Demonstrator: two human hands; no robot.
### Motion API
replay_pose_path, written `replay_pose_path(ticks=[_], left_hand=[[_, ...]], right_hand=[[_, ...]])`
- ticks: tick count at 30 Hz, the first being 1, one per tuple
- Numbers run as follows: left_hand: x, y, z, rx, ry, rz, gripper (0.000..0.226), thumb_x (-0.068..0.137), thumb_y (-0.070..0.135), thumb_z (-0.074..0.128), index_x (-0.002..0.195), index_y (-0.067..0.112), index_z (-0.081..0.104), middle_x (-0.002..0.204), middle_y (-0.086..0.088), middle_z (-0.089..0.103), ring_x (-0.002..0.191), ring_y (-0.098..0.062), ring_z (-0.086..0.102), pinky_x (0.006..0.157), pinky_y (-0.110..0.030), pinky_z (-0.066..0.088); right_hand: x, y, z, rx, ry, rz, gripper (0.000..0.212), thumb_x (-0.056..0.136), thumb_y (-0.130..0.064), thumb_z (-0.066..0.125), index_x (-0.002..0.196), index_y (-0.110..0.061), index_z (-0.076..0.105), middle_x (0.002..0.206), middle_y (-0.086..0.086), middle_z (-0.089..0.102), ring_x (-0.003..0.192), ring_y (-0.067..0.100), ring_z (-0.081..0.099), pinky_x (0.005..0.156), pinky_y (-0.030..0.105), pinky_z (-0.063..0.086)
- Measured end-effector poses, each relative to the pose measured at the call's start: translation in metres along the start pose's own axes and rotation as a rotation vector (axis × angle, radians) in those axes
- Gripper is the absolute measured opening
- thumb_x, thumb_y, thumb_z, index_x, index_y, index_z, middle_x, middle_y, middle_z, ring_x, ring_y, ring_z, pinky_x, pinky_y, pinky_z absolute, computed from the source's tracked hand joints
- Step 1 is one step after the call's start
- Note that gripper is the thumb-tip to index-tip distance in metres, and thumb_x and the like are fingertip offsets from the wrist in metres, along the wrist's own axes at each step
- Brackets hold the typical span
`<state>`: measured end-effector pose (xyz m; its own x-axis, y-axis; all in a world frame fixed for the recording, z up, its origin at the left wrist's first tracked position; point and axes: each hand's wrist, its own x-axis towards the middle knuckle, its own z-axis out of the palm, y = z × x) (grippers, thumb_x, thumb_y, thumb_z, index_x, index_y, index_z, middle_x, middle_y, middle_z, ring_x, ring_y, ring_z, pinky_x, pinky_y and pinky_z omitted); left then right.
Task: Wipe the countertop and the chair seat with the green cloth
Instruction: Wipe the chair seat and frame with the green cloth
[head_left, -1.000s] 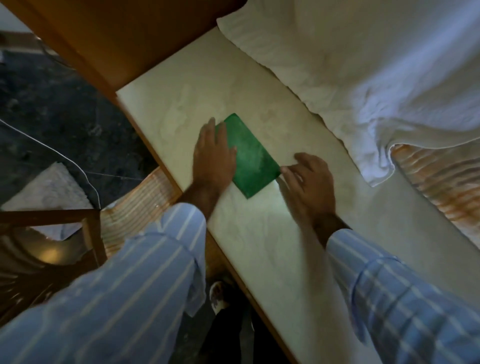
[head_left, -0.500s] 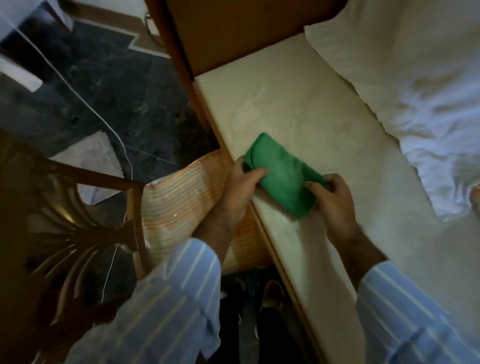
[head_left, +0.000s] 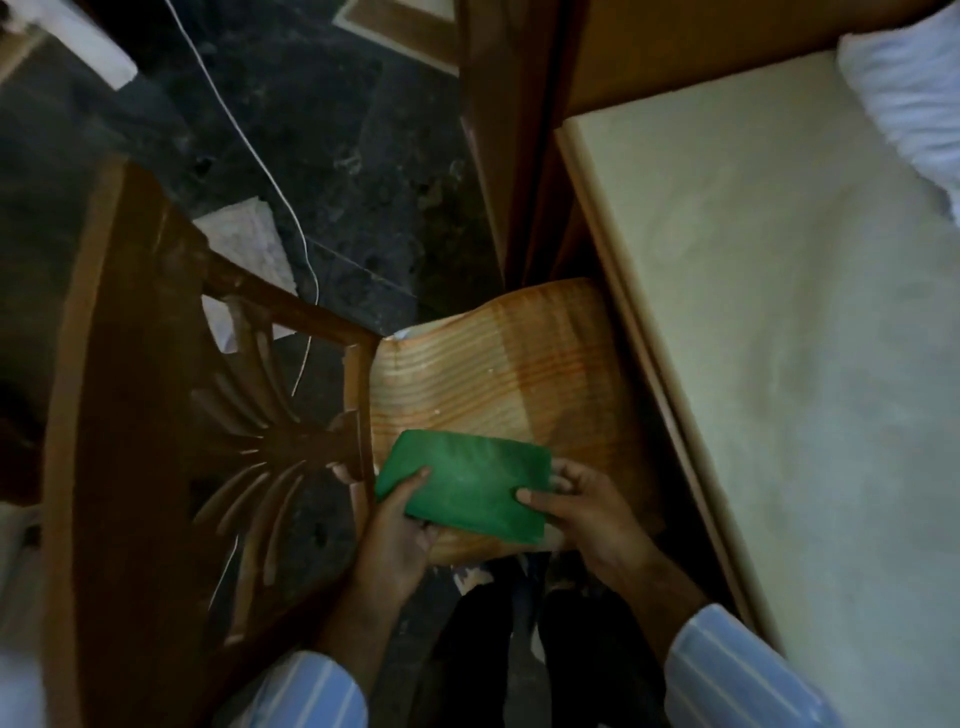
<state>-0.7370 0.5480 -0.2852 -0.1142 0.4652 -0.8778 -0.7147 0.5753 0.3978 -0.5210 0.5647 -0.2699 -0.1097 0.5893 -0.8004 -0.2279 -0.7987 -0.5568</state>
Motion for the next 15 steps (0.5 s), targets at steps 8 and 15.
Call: replay_pose_path(ticks=[8, 15], left_hand=[[0.094, -0.017, -0.026, 0.210, 0.146, 0.061, 0.029, 0.088, 0.013, 0.070, 0.116, 0.020, 0.072, 0.113, -0.001, 0.077, 0.101, -0.018, 0.073, 0.080, -0.042, 0.061], [0.185, 0.013, 0.004, 0.583, 0.188, 0.421, 0.042, 0.087, 0.008, 0.072, 0.127, 0.020, 0.064, 0.121, -0.004, 0.070, 0.108, -0.020, 0.069, 0.089, -0.036, 0.058]], right_hand=[[0.110, 0.023, 0.002, -0.097, 0.151, 0.154, 0.027, 0.097, -0.008, 0.066, 0.124, -0.009, 0.067, 0.119, 0.014, 0.074, 0.100, 0.030, 0.071, 0.079, 0.037, 0.056], [0.216, -0.003, 0.016, -0.283, 0.128, -0.026, 0.036, 0.096, 0.004, 0.063, 0.131, 0.008, 0.060, 0.118, 0.023, 0.068, 0.100, 0.033, 0.068, 0.080, 0.038, 0.059]])
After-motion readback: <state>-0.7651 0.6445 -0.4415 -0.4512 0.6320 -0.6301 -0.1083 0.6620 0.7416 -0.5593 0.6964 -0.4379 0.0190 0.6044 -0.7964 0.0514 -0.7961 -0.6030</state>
